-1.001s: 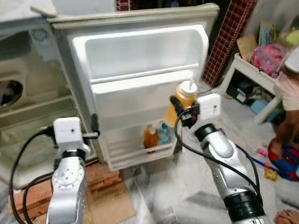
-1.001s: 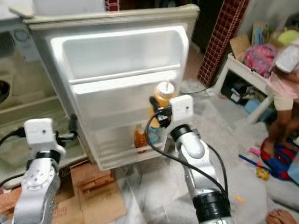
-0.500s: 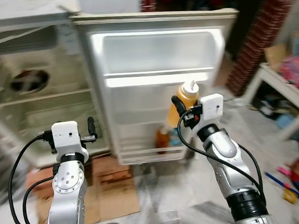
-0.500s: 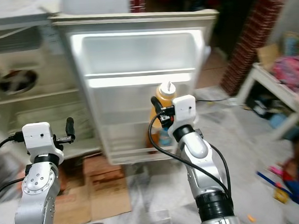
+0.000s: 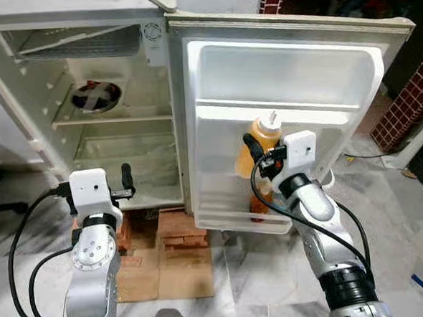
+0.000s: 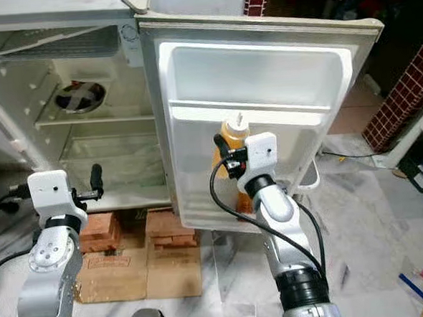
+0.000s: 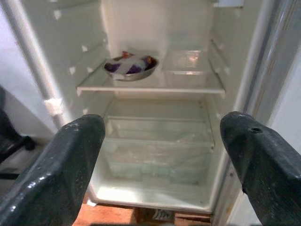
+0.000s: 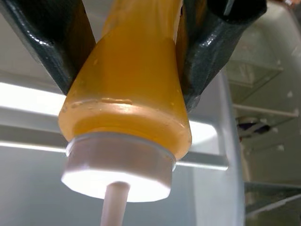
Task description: Restocking fridge
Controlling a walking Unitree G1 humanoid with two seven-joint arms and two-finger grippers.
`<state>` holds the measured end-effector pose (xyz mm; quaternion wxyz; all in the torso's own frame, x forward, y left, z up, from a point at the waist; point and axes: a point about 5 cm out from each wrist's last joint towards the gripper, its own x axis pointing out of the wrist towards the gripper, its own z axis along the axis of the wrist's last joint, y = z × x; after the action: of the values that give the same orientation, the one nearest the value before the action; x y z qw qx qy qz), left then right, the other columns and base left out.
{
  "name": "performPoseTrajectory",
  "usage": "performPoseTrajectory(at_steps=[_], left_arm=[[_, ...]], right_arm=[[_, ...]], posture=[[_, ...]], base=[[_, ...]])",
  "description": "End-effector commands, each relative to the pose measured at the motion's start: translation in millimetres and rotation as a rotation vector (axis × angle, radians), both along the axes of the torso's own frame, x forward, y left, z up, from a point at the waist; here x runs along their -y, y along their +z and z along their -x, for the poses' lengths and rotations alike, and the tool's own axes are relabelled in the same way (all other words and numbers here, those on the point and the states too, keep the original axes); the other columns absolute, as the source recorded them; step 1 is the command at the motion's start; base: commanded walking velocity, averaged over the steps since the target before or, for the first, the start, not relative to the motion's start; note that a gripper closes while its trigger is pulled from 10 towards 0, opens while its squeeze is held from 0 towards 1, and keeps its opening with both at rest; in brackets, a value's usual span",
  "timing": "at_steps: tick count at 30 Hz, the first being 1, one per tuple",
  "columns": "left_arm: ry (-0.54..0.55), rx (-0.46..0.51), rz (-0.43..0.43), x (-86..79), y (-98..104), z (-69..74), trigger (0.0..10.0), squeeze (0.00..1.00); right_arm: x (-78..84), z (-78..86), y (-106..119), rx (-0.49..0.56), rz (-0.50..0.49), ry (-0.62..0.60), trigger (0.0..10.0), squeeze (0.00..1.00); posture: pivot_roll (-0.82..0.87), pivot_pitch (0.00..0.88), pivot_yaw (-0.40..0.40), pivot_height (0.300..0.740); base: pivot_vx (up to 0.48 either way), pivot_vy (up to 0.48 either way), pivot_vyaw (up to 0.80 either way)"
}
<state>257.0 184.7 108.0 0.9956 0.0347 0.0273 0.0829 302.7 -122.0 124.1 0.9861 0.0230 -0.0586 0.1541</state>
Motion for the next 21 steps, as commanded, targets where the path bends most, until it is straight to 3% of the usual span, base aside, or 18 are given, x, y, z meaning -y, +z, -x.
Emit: performPoseTrajectory(at_steps=[1, 10, 14, 21], left_arm=[[-0.014, 0.007, 0.000, 1.7, 2.8, 0.5, 10.0, 0.00], [-0.015, 0.008, 0.019, 3.4, 2.4, 0.6, 10.0, 0.00], [-0.026, 0.015, 0.028, 5.6, 3.3, 1.0, 10.0, 0.00], [-0.030, 0.019, 0.025, 7.7, 3.7, 1.3, 10.0, 0.00]], right_arm=[[1.6, -2.1, 4.7, 0.022, -0.008, -0.006, 10.0, 0.00], [0.9, -0.3, 3.0, 0.020, -0.012, 0.008, 10.0, 0.00], [1.4, 0.5, 2.0, 0.018, -0.008, 0.008, 10.0, 0.00], [1.6, 1.2, 1.5, 0.016, -0.005, 0.013, 10.0, 0.00]], posture=[[0.08, 0.000, -0.040, 0.740], [0.07, 0.000, -0.042, 0.740], [0.07, 0.000, -0.042, 0.740], [0.07, 0.000, -0.044, 0.740]], base=[[0.262, 0.000, 0.00], [0.258, 0.000, 0.00], [0.000, 0.331, 0.00], [0.000, 0.000, 0.00]])
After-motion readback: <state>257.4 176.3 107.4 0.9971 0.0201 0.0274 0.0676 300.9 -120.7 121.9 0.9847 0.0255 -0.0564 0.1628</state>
